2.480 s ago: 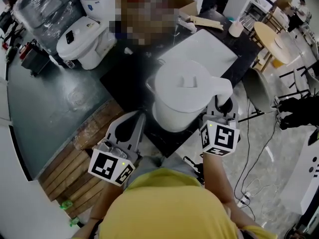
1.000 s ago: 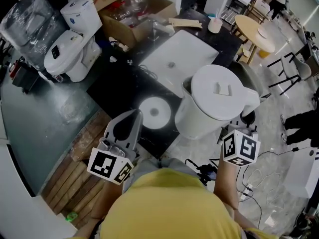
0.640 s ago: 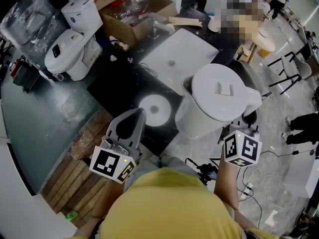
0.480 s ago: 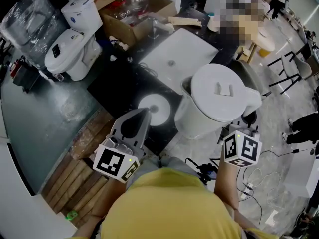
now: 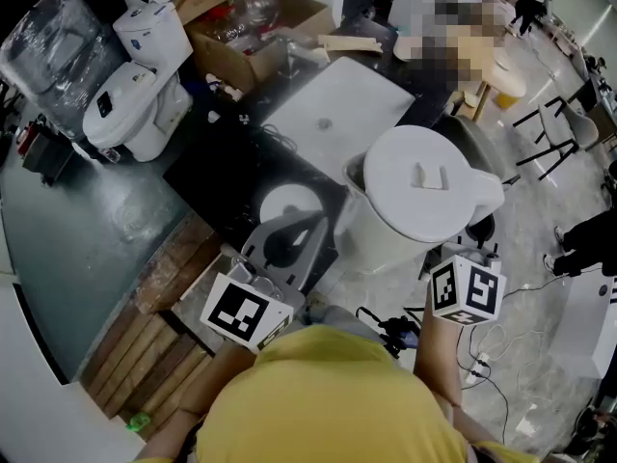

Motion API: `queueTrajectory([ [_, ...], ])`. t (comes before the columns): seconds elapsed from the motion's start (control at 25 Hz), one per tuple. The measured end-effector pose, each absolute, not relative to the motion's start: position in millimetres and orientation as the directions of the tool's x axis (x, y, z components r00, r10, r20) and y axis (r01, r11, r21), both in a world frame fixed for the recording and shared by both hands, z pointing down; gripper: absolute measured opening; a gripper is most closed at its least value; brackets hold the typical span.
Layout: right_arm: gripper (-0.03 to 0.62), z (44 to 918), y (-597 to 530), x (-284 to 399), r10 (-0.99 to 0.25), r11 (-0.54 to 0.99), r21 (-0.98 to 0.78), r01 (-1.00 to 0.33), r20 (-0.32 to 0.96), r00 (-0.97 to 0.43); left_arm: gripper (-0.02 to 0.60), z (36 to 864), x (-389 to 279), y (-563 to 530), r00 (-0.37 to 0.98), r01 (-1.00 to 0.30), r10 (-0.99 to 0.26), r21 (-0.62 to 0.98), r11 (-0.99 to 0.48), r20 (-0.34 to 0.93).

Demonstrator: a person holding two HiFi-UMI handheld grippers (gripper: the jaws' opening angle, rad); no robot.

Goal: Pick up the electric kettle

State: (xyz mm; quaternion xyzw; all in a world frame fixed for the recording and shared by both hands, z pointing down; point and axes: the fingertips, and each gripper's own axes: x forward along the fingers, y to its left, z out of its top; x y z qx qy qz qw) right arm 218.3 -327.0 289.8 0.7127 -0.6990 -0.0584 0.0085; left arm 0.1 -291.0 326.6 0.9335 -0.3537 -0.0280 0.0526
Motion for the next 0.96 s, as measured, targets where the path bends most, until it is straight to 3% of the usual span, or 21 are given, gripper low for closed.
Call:
queueTrajectory([
  [0.96, 0.104, 290, -336, 213, -0.997, 0.023, 0.076, -0.997, -0.067, -0.028, 0.009, 324, 16, -291, 0.769, -0.634, -0.64, 0.118, -0.764, -0.01],
])
